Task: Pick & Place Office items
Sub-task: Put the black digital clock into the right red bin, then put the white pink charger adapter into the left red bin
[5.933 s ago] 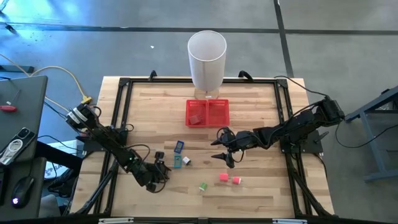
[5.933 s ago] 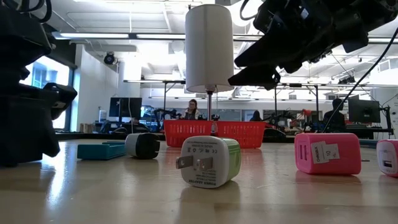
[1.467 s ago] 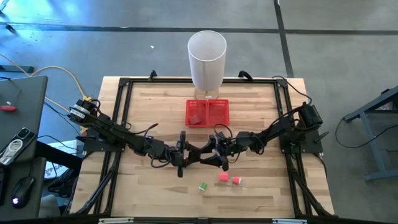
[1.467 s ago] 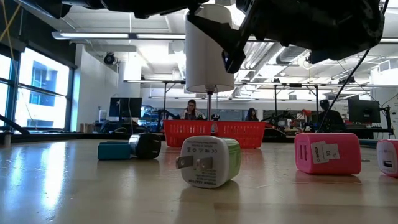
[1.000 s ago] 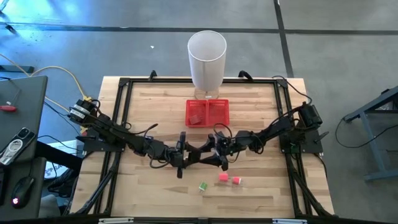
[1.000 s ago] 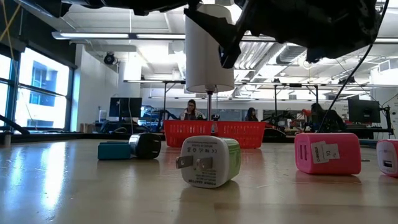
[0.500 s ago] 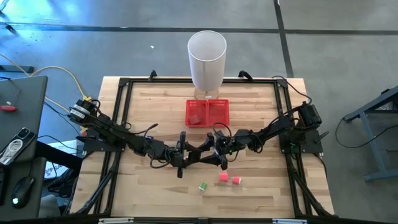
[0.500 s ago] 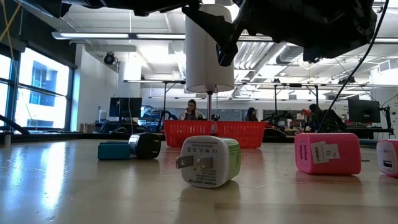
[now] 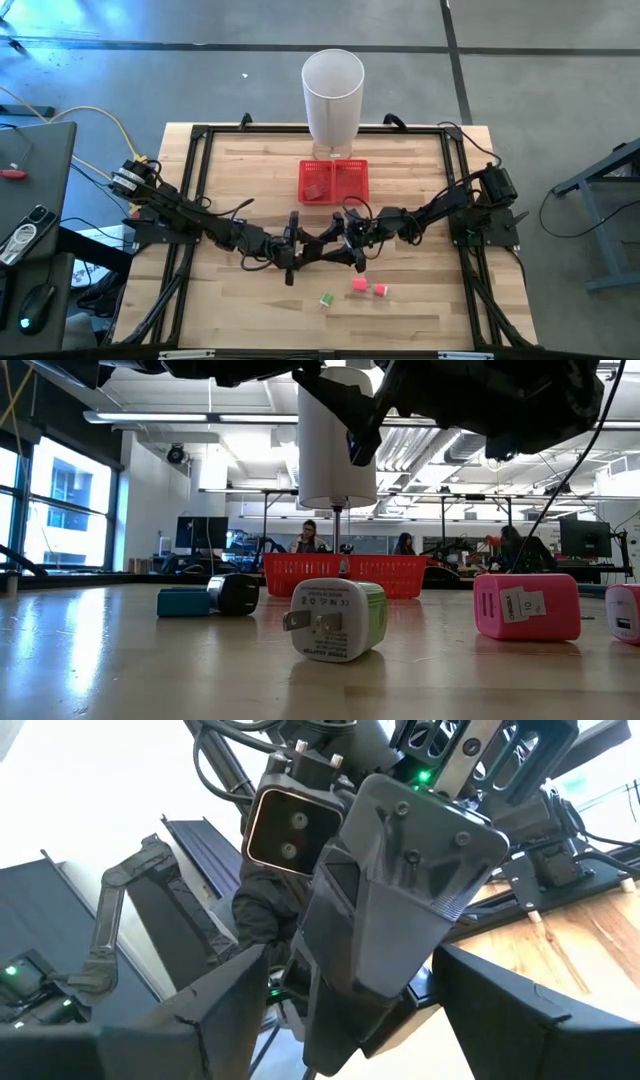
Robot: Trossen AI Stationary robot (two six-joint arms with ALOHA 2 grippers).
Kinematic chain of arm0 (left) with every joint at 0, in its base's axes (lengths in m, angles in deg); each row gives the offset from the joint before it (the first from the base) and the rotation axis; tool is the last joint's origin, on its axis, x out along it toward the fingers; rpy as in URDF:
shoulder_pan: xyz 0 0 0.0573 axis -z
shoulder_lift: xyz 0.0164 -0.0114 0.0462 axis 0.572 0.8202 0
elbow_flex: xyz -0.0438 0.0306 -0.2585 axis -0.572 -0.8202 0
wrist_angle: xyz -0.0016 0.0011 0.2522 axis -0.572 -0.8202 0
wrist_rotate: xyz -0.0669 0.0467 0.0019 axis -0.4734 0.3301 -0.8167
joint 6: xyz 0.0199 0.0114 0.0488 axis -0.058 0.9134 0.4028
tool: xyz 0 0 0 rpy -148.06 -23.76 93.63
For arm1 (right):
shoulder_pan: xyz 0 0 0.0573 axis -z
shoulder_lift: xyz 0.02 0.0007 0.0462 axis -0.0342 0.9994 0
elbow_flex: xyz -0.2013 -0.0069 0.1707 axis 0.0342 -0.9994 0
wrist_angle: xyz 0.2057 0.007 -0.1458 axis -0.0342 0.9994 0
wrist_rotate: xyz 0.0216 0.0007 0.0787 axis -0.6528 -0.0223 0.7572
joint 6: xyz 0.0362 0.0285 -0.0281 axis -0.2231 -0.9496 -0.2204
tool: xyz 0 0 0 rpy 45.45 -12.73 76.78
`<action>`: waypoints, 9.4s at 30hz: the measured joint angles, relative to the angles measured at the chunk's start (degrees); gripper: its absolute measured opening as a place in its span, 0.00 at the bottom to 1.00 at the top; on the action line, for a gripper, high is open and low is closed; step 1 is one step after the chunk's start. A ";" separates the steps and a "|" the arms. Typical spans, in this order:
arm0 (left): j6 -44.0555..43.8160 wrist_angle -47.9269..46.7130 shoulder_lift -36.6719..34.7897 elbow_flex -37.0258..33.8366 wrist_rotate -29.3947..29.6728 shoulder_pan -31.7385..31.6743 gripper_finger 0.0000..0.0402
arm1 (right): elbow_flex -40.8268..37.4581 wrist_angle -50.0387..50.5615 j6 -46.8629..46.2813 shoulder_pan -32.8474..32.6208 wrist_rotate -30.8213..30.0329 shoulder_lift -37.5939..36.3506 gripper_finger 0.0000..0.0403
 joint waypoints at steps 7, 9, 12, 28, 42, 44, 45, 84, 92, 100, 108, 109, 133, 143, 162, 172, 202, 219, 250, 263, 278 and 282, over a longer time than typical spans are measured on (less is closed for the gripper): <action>-0.85 0.17 0.00 0.00 -0.17 -0.69 0.37 | 0.00 -0.58 0.18 0.07 -0.16 0.00 0.67; -0.47 0.17 0.00 0.00 -0.17 -0.69 0.37 | 0.01 -0.61 0.22 0.21 -0.09 0.00 0.67; -0.45 0.19 0.00 0.00 -0.06 -0.71 0.37 | 0.09 -0.63 0.20 0.46 0.71 0.00 0.67; 1.93 3.95 0.04 -0.02 -1.81 -2.20 0.37 | 0.26 -2.01 1.89 0.48 1.89 -0.11 0.67; 1.04 4.01 0.04 0.00 -3.87 -2.59 0.37 | 0.24 -1.93 5.21 0.41 2.84 -0.08 0.60; 1.04 4.01 0.04 0.04 -4.08 -2.59 0.37 | 0.24 -1.88 5.99 0.44 3.28 -0.07 0.54; 1.15 4.02 0.04 0.04 -4.12 -2.59 0.37 | 0.24 -1.85 6.20 0.46 3.33 -0.07 0.51; -3.35 3.53 0.04 -0.09 -7.76 -1.87 0.39 | 0.22 2.14 9.48 0.35 4.21 -0.07 0.12; -8.00 3.47 0.04 -0.09 -7.77 -1.90 0.39 | 0.20 2.40 9.54 0.35 4.24 -0.07 0.12; -8.86 3.51 0.04 -0.09 -5.19 -1.80 0.39 | 0.13 2.43 10.19 0.35 3.97 -0.07 0.12; -2.65 3.60 0.04 -0.07 -4.17 -0.69 0.44 | 0.13 2.62 10.35 0.35 4.19 -0.07 0.12; -2.17 3.68 0.04 -0.07 -3.74 -0.54 0.47 | 0.13 2.64 10.36 0.33 4.23 -0.07 0.12; -14.53 5.92 -0.48 0.00 0.03 1.58 0.83 | 0.13 24.32 14.81 -0.18 -5.50 -4.40 0.12; -22.44 -7.61 -4.77 0.02 -0.13 0.70 0.83 | 0.13 54.94 18.45 -3.51 -33.88 -19.32 0.12; -34.37 -18.62 -6.47 0.02 -0.60 -2.33 0.83 | 0.15 65.97 20.81 16.44 -36.41 -21.36 0.12; -34.37 -18.65 -6.47 0.02 -0.59 -2.33 0.83 | 0.15 59.22 21.24 23.56 -28.38 -10.73 0.13; -34.35 -19.25 -6.43 -0.02 -0.57 -2.33 0.83 | 0.20 53.48 20.61 26.04 -25.08 -4.59 0.48; -32.86 -21.09 -6.42 -0.04 -0.55 -2.30 0.83 | 0.17 56.62 21.27 17.34 -24.01 -19.68 0.52; -30.88 -27.07 -6.38 -0.07 -0.55 3.19 0.83 | 0.15 66.38 19.04 -3.25 -15.18 -30.86 0.51; -34.93 -28.49 -6.38 -0.07 -0.55 6.83 0.83 | 0.11 76.78 6.10 -9.44 -10.12 -29.84 0.51; -39.53 -30.79 -6.40 -0.07 -0.55 12.59 0.83 | 0.11 70.86 2.74 -12.53 -13.98 -23.75 0.51; -39.52 -32.29 -6.43 -0.07 -0.55 14.35 0.83 | 0.11 68.78 1.49 -12.35 -14.18 -21.66 0.52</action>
